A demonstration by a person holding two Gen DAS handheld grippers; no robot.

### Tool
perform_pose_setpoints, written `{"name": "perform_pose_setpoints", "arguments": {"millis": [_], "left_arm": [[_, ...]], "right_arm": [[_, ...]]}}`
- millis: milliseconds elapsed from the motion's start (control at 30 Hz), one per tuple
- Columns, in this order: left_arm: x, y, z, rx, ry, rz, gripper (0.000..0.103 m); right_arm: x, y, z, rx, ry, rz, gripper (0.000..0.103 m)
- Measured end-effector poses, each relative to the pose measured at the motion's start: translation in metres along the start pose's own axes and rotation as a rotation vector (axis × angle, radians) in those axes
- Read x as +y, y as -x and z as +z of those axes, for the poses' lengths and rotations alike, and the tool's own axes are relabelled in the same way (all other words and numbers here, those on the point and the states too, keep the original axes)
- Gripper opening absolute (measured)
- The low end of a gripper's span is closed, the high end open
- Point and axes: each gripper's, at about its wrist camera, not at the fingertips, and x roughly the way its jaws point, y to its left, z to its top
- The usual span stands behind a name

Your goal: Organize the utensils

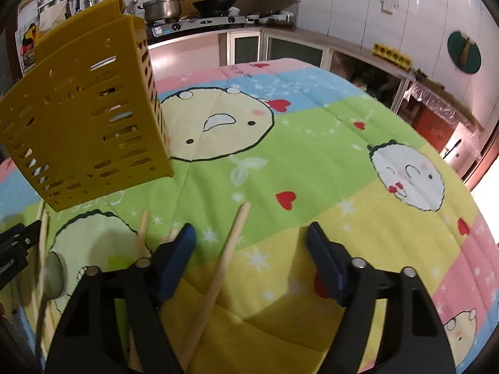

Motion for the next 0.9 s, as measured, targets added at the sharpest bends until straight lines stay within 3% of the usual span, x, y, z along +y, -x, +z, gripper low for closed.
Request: {"name": "perform_pose_setpoints", "arguments": {"millis": [200, 367, 467, 600, 667, 900], "left_arm": [[-0.005, -0.005, 0.008, 0.025, -0.005, 0.016, 0.041], [-0.004, -0.008, 0.016, 0.045, 0.008, 0.003, 0.033], [-0.004, -0.014, 0.024, 0.061, 0.014, 0.005, 0.028], [-0.004, -0.016, 0.029, 0.064, 0.021, 0.012, 0.020], [-0.004, -0.013, 0.028, 0.051, 0.026, 0.014, 0.009], [-0.005, 0.012, 0.022, -0.038, 0.036, -0.033, 0.007]], "right_arm": [[0.009, -0.002, 0.004, 0.025, 0.001, 0.013, 0.046], [0.007, -0.008, 0.013, 0.062, -0.030, 0.046, 0.020], [0.005, -0.012, 0.019, 0.083, -0.042, 0.068, 0.012], [0.002, -0.011, 0.025, 0.103, -0.050, 0.109, 0.010], [0.001, -0.010, 0.026, 0.103, -0.050, 0.125, 0.006], [0.000, 0.007, 0.029, 0.054, -0.042, 0.183, 0.006]]}}
